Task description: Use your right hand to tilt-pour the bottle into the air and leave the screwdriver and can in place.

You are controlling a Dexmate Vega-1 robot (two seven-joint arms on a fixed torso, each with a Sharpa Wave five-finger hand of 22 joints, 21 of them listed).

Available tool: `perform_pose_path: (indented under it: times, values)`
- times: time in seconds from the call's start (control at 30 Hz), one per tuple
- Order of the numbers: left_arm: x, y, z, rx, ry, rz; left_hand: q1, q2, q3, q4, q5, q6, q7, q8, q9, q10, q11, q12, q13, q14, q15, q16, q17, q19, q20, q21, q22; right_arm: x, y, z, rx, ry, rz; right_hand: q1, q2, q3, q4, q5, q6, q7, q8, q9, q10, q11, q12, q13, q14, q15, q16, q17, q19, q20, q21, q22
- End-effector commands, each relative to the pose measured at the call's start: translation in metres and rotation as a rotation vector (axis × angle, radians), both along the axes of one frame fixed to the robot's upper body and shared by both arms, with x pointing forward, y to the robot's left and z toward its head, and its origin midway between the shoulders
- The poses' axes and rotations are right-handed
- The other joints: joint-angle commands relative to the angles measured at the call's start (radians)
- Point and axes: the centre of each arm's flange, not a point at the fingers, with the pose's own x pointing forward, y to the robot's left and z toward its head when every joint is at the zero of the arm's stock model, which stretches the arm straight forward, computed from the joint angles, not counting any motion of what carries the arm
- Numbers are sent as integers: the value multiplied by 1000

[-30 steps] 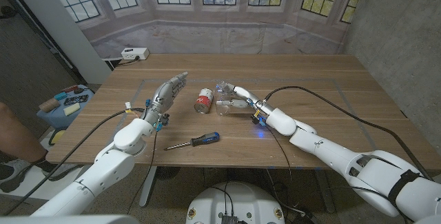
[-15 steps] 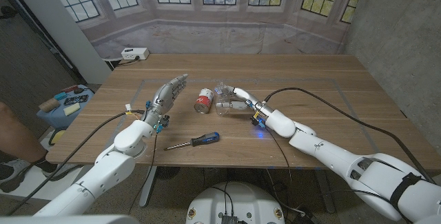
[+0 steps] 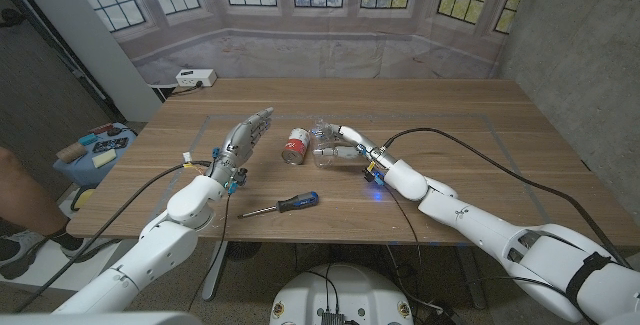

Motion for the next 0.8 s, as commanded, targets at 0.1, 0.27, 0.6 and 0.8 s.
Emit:
perform_pose_path:
  times: [0.1,0.27,0.6,0.8]
  values:
    - [5,-5,0,-9,14,-6,3,-2,1,6,8,7,3,-1,2,5,1,5,4,11,-3,-2,1,13,-2,0,6,4,-3,5,36,9,-8,16,2,12,3,-4,31,-10,15,5,28,-2,19,10,24,-36,7,11,17,-4,8,2]
    - [8,-6,1,-9,15,-10,3,-2,1,6,8,8,2,-2,2,5,2,4,5,12,-3,-2,1,13,-1,0,6,5,-6,8,46,17,-10,19,0,16,3,-5,47,-14,23,6,44,-6,30,15,39,-38,9,17,24,-5,7,2]
    - [16,-9,4,-5,19,-27,3,-2,2,6,8,8,3,-4,2,8,5,4,5,13,-3,-3,1,14,-1,-1,6,0,-11,17,46,29,-6,21,2,22,5,-7,51,-17,26,8,49,-10,36,22,46,-43,8,24,32,-8,6,2]
    - [20,-9,7,-1,18,-36,3,-2,2,5,8,9,3,-5,3,10,2,3,5,12,-3,-3,1,13,-1,-1,6,-3,-14,21,51,35,-3,20,1,23,6,-9,50,-16,27,8,43,-5,36,25,43,-41,4,28,32,-8,3,2]
